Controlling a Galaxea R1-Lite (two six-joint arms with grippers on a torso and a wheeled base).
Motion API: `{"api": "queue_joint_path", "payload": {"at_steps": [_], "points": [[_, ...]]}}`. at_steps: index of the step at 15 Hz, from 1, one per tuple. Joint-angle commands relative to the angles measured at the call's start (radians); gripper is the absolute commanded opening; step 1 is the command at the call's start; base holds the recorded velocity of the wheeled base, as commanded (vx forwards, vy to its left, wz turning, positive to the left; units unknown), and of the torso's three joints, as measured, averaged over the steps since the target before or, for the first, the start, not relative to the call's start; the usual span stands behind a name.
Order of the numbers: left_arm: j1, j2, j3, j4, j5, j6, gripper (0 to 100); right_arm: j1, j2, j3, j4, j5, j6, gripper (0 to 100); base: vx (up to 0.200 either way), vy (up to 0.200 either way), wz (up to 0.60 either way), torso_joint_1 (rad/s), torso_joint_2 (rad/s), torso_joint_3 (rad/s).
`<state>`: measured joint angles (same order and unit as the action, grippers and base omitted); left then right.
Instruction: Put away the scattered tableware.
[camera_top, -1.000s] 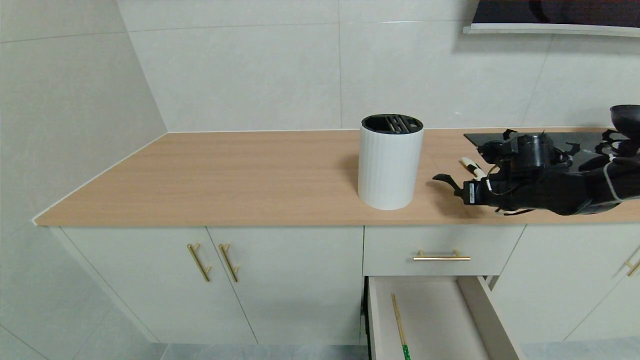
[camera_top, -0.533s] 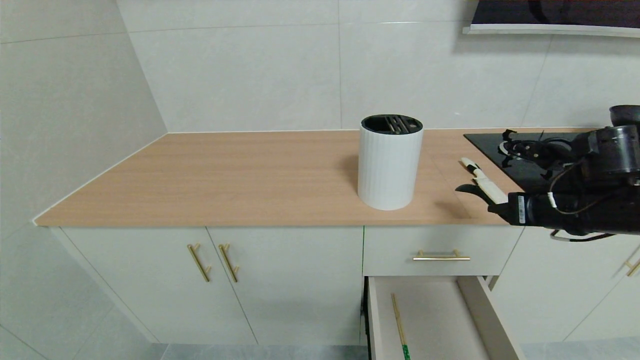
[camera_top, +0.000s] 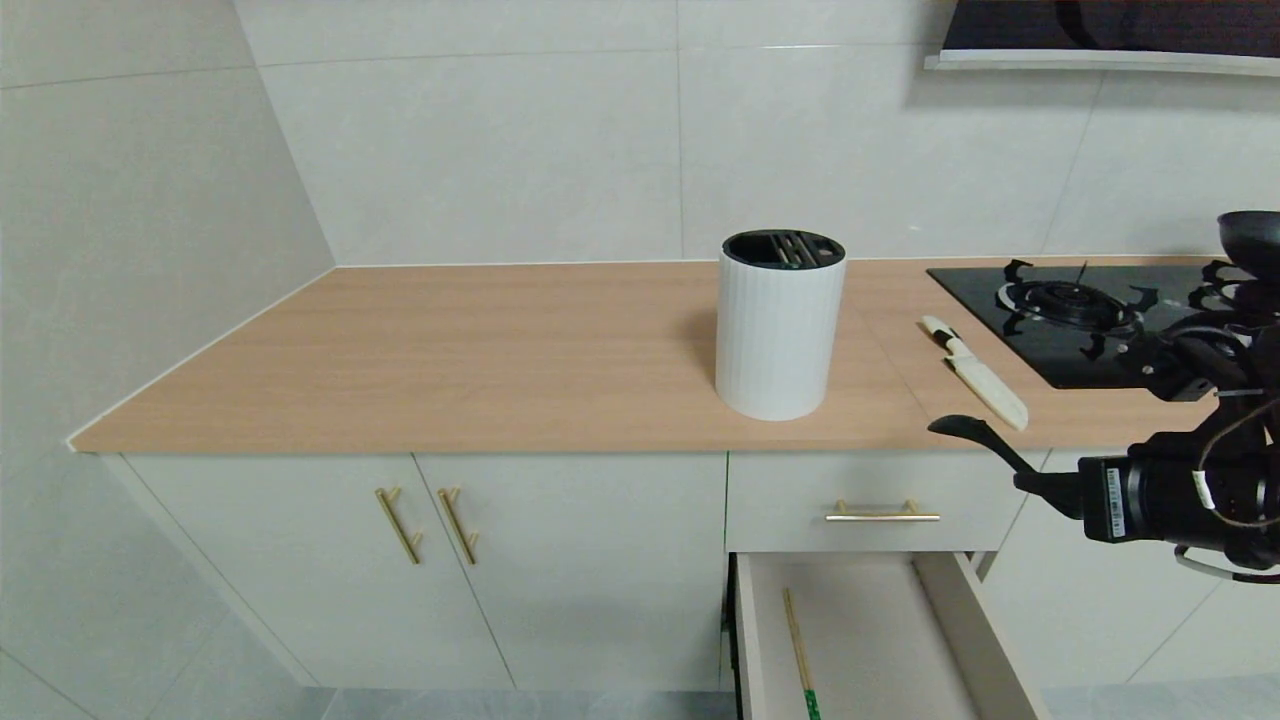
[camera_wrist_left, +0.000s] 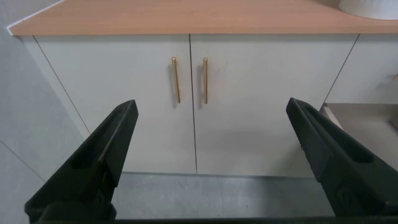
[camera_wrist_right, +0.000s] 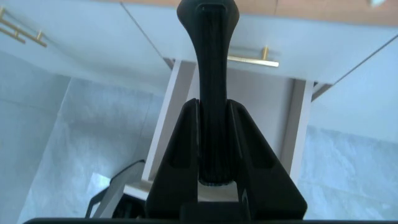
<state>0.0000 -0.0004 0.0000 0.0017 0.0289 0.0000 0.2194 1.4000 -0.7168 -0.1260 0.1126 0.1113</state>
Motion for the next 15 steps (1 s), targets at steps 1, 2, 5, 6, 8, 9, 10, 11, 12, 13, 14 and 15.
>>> {"api": "queue_joint_path", "payload": {"at_steps": [1, 2, 5, 6, 8, 9, 10, 11, 12, 13, 14, 15], "points": [[0.000, 0.000, 0.000, 0.000, 0.000, 0.000, 100, 0.002, -0.003, 0.010, -0.001, 0.001, -0.001, 0, 0.000, 0.000, 0.00, 0.000, 0.00, 0.000], [0.000, 0.000, 0.000, 0.000, 0.000, 0.000, 100, 0.002, 0.001, 0.011, -0.001, 0.001, -0.001, 0, 0.000, 0.000, 0.00, 0.000, 0.00, 0.000], [0.000, 0.000, 0.000, 0.000, 0.000, 0.000, 100, 0.003, 0.005, 0.017, -0.001, 0.001, -0.001, 0, 0.000, 0.000, 0.00, 0.000, 0.00, 0.000], [0.000, 0.000, 0.000, 0.000, 0.000, 0.000, 100, 0.003, 0.010, 0.019, -0.001, 0.001, -0.001, 0, 0.000, 0.000, 0.00, 0.000, 0.00, 0.000], [0.000, 0.000, 0.000, 0.000, 0.000, 0.000, 100, 0.003, 0.028, 0.019, -0.001, 0.001, -0.001, 0, 0.000, 0.000, 0.00, 0.000, 0.00, 0.000], [0.000, 0.000, 0.000, 0.000, 0.000, 0.000, 100, 0.003, 0.034, 0.019, -0.001, 0.001, -0.001, 0, 0.000, 0.000, 0.00, 0.000, 0.00, 0.000], [0.000, 0.000, 0.000, 0.000, 0.000, 0.000, 100, 0.003, 0.039, 0.019, -0.001, 0.001, -0.001, 0, 0.000, 0.000, 0.00, 0.000, 0.00, 0.000], [0.000, 0.000, 0.000, 0.000, 0.000, 0.000, 100, 0.003, 0.047, 0.019, -0.001, 0.001, -0.001, 0, 0.000, 0.000, 0.00, 0.000, 0.00, 0.000], [0.000, 0.000, 0.000, 0.000, 0.000, 0.000, 100, 0.003, 0.054, 0.019, -0.001, 0.001, -0.001, 0, 0.000, 0.000, 0.00, 0.000, 0.00, 0.000], [0.000, 0.000, 0.000, 0.000, 0.000, 0.000, 100, 0.003, 0.059, 0.019, -0.001, 0.001, 0.001, 0, 0.000, 0.000, 0.00, -0.090, 0.19, 0.110], [-0.002, 0.000, 0.000, 0.000, 0.000, 0.000, 100, 0.003, 0.074, 0.020, -0.001, 0.001, -0.001, 0, 0.000, 0.000, 0.00, -0.154, 0.34, 0.198], [0.000, 0.000, 0.000, 0.000, 0.000, 0.000, 100, 0.003, 0.080, 0.020, -0.001, 0.001, 0.001, 0, 0.000, 0.000, 0.00, -0.168, 0.41, 0.232]]}}
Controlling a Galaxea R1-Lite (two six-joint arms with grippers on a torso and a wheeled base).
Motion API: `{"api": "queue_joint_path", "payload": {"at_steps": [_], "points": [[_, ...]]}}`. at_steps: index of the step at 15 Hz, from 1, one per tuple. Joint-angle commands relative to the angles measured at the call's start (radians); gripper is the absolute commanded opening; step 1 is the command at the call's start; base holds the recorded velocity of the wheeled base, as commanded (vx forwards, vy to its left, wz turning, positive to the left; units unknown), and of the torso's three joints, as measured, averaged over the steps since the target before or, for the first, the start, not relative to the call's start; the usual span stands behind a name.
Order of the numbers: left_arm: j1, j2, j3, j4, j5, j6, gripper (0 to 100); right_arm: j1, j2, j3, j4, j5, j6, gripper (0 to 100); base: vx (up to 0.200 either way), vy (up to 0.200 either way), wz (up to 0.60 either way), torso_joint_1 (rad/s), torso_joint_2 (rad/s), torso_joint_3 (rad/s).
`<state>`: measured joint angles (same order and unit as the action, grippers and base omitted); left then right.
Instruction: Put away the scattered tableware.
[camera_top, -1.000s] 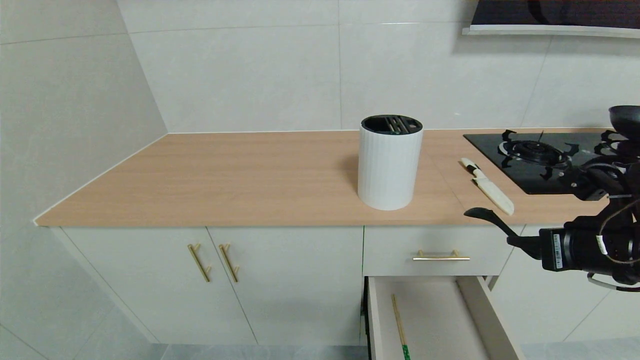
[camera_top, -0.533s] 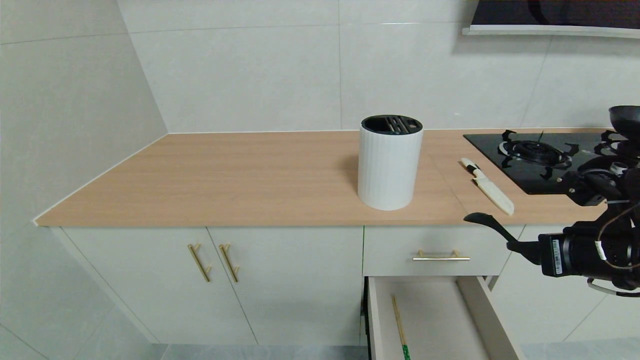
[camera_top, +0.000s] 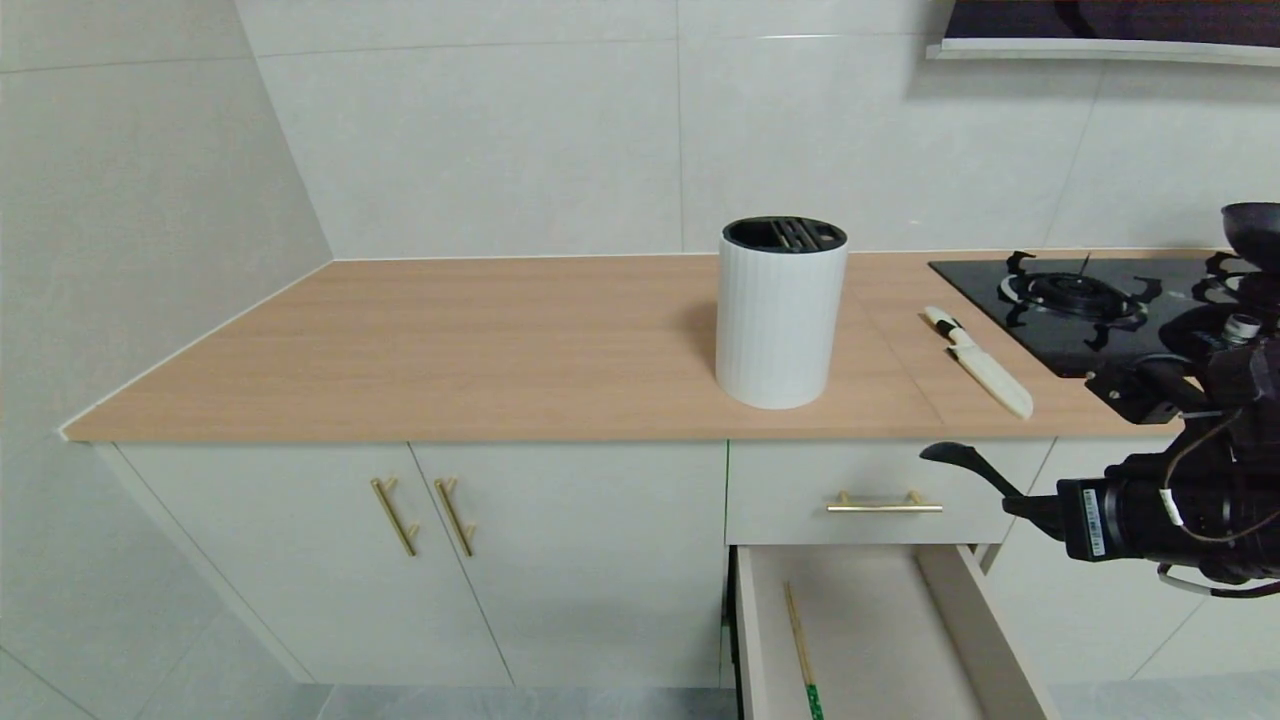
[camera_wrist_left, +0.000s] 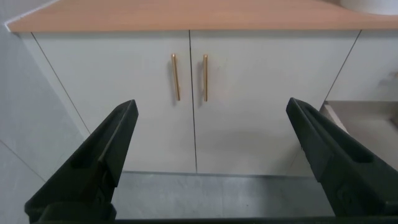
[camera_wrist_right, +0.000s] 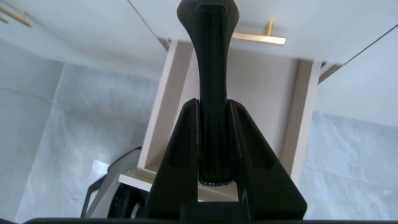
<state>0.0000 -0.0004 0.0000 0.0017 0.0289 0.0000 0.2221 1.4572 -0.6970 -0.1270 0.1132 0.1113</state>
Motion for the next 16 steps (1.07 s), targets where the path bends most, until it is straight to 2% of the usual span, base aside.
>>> {"api": "queue_joint_path", "payload": {"at_steps": [1, 16], "points": [[0.000, 0.000, 0.000, 0.000, 0.000, 0.000, 100, 0.000, 0.029, 0.001, 0.000, 0.000, -0.001, 0, 0.000, 0.000, 0.00, -0.203, 0.46, 0.251], [0.000, 0.000, 0.000, 0.000, 0.000, 0.000, 100, 0.000, 0.089, 0.024, -0.048, 0.000, -0.001, 0, 0.000, 0.000, 0.00, -0.176, 0.47, 0.291]]}}
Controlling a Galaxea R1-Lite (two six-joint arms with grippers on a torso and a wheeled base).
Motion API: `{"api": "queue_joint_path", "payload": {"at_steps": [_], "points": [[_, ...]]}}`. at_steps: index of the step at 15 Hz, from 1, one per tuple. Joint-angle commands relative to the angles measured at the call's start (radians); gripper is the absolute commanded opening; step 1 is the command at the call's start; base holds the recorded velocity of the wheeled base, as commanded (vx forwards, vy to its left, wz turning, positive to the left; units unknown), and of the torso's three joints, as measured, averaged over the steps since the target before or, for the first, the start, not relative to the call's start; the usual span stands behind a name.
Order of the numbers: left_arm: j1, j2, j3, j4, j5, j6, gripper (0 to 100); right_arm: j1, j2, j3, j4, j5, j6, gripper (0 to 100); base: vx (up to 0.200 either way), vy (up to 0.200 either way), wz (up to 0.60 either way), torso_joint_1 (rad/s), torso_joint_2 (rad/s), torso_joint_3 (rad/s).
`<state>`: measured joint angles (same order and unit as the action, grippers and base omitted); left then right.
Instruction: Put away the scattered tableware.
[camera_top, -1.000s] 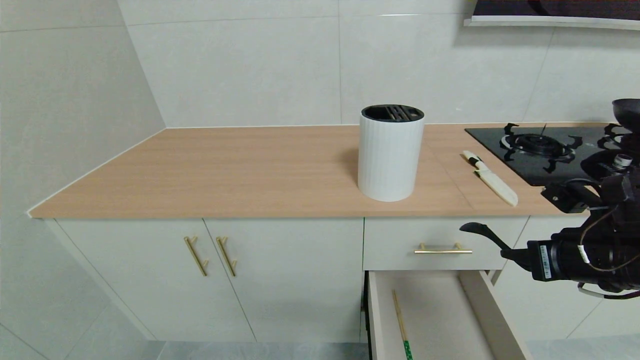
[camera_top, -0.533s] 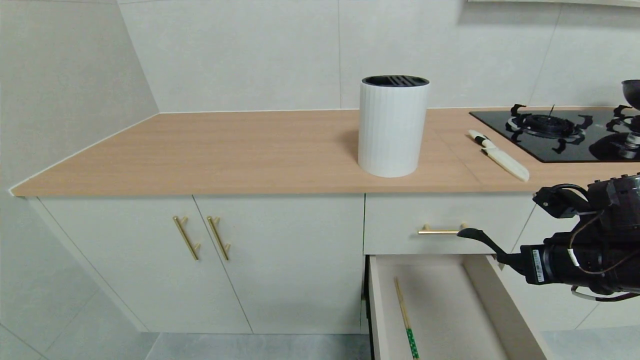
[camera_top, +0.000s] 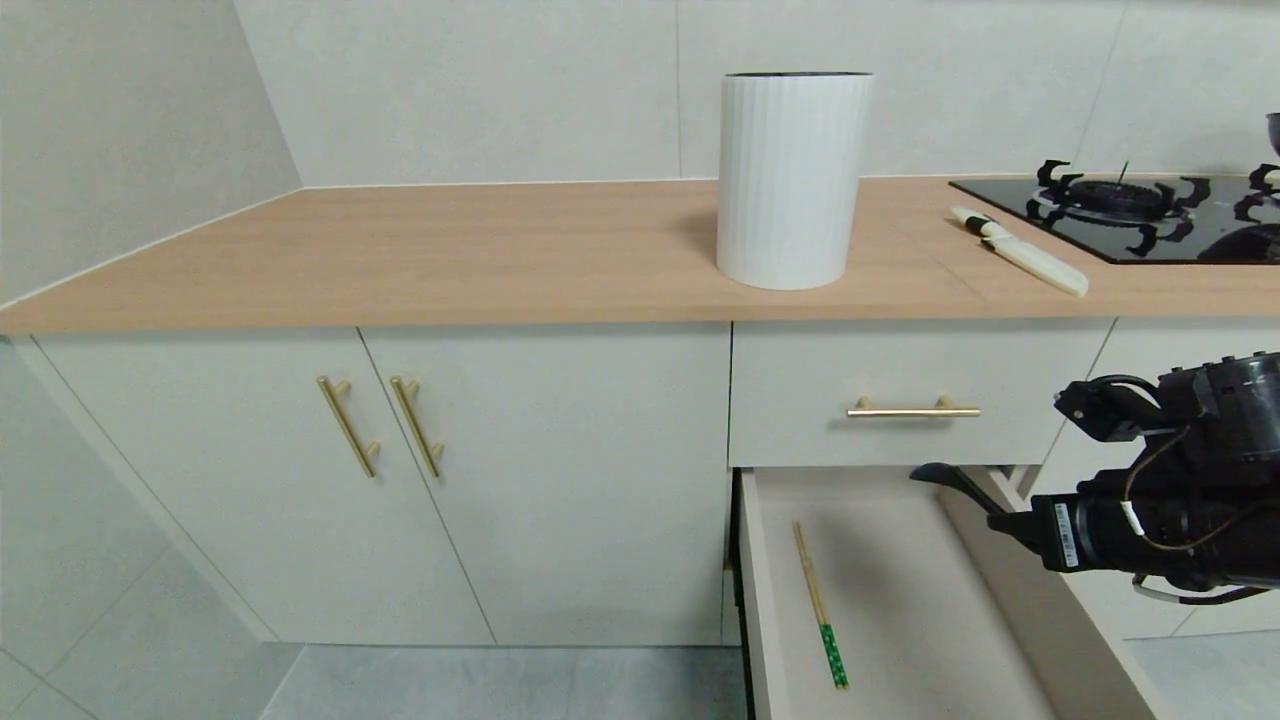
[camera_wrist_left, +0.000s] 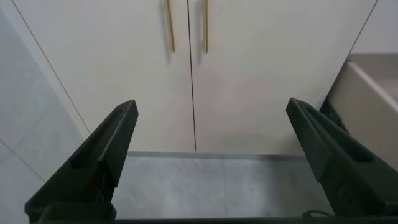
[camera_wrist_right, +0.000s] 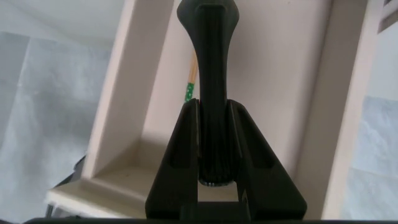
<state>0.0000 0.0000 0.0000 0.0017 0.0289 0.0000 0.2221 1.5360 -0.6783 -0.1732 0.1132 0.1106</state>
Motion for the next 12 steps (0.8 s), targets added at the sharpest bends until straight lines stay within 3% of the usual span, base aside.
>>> {"api": "queue_joint_path", "payload": {"at_steps": [1, 5, 12], "points": [[0.000, 0.000, 0.000, 0.000, 0.000, 0.000, 100, 0.000, 0.015, 0.013, -0.023, 0.000, 0.000, 0, 0.000, 0.000, 0.00, -0.119, 0.45, 0.325], [0.000, 0.000, 0.000, 0.000, 0.000, 0.000, 100, 0.000, 0.032, 0.029, -0.055, 0.000, 0.000, 0, 0.000, 0.000, 0.00, -0.072, 0.35, 0.270], [0.000, 0.000, 0.000, 0.000, 0.000, 0.000, 100, 0.031, 0.085, 0.031, -0.078, -0.004, 0.000, 0, 0.000, 0.000, 0.00, -0.007, 0.02, 0.013]]}}
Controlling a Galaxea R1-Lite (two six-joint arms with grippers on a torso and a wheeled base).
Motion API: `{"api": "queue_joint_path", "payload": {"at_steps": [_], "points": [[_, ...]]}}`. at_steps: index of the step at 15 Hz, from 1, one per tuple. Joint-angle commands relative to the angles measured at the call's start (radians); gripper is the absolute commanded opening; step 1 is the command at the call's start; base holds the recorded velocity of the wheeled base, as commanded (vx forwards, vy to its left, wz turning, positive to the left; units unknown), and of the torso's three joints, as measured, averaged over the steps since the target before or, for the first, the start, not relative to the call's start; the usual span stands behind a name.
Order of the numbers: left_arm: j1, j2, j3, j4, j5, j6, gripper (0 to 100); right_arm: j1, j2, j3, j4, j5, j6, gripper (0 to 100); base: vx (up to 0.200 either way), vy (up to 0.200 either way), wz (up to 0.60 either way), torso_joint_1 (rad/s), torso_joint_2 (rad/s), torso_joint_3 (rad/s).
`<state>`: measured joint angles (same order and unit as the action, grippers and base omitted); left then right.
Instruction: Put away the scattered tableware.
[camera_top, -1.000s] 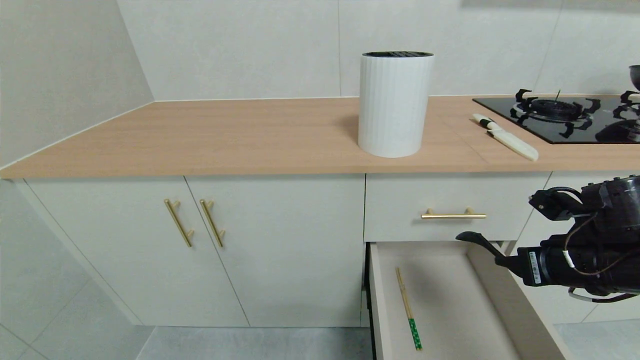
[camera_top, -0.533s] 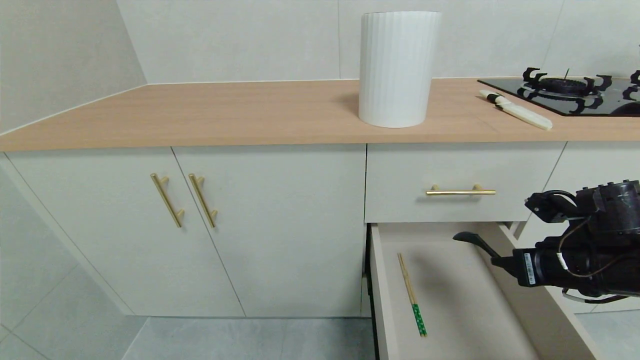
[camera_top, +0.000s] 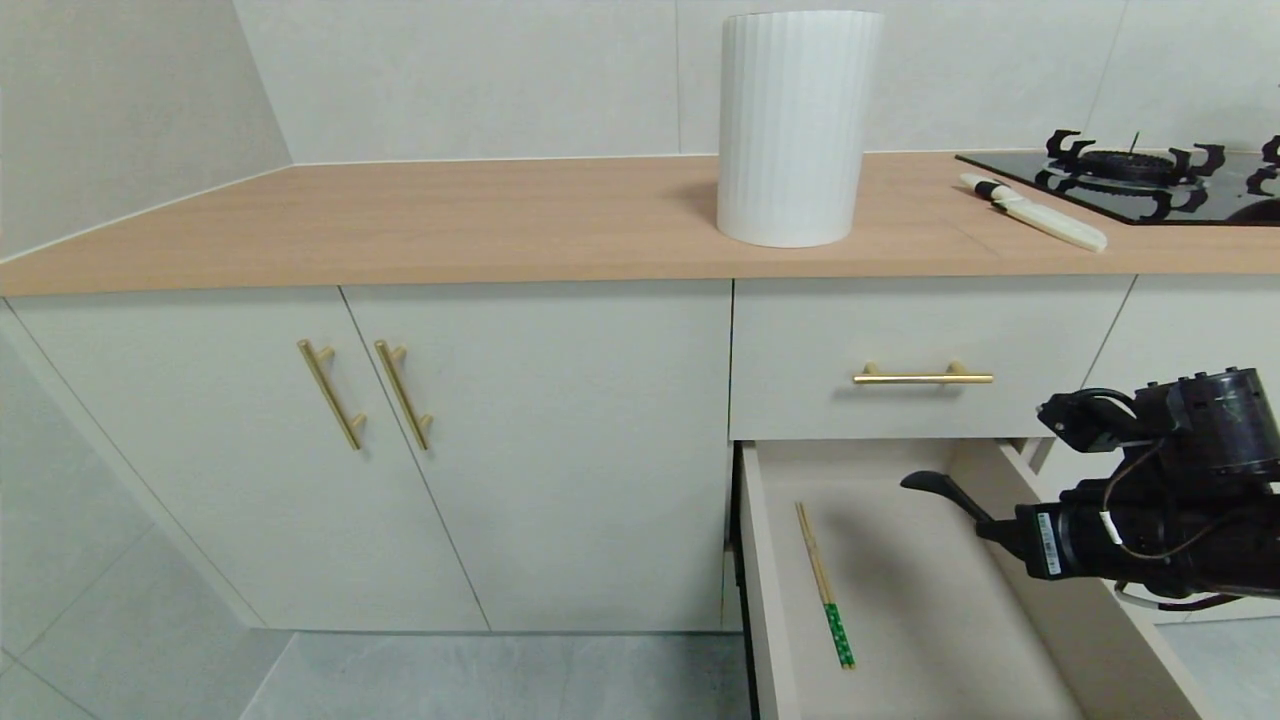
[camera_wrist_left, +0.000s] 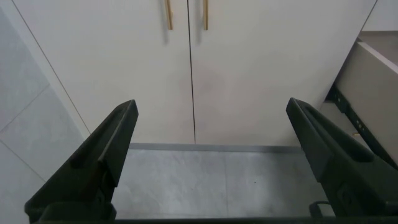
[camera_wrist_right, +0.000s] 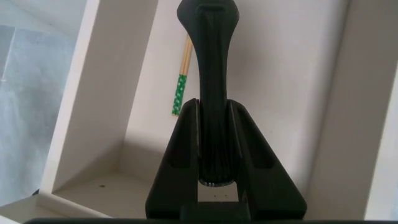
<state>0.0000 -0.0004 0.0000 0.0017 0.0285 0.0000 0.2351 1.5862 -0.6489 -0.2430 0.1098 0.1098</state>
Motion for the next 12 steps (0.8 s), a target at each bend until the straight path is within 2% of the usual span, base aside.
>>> {"api": "queue_joint_path", "payload": {"at_steps": [1, 4, 12], "points": [[0.000, 0.000, 0.000, 0.000, 0.001, 0.000, 100, 0.044, 0.081, -0.001, -0.035, -0.030, 0.005, 0, 0.000, 0.000, 0.00, 0.000, 0.00, 0.000], [0.000, 0.000, 0.000, 0.000, 0.001, 0.000, 100, 0.093, 0.256, 0.002, -0.165, -0.154, 0.060, 0, 0.000, 0.000, 0.00, 0.000, 0.00, 0.000], [0.000, 0.000, 0.000, 0.000, 0.001, 0.000, 100, 0.099, 0.627, -0.014, -0.533, -0.216, 0.080, 0, 0.000, 0.000, 0.00, 0.000, 0.00, 0.000]]}}
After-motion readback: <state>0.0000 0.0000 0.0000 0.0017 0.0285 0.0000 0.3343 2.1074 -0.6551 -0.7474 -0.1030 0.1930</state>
